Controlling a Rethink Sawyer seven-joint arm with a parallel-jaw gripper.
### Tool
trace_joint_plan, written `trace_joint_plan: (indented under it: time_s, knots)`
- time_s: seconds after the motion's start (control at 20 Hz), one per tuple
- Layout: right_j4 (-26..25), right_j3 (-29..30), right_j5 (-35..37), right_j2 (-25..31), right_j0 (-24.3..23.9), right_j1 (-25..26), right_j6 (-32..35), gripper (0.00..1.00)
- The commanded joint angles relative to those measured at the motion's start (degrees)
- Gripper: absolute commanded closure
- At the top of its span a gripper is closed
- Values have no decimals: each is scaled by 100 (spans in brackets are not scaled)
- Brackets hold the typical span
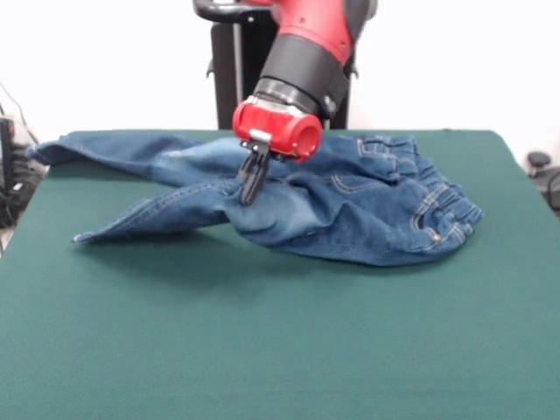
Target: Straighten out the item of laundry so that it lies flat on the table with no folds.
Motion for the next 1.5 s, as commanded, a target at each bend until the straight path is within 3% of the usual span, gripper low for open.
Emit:
trace_joint_plan:
  time_s: [0.05, 0.35, 0.75, 1.05, 1.35, 1.5]
  knots:
    - [2393, 845, -1122, -393, 958, 859, 1062, 100]
    - [3712, 1228, -1079, -167, 1244, 908, 1169, 100]
    - [4624, 1253, -1439, 141, 1425, 1336, 1251, 100]
    - [5623, 1365, -1491, 651, 1713, 1694, 1482, 100]
    - [5639, 1602, -1110, 1040, 1857, 1497, 1814, 100]
    - [5187, 1600, -991, 1216, 1720, 1391, 2144, 100]
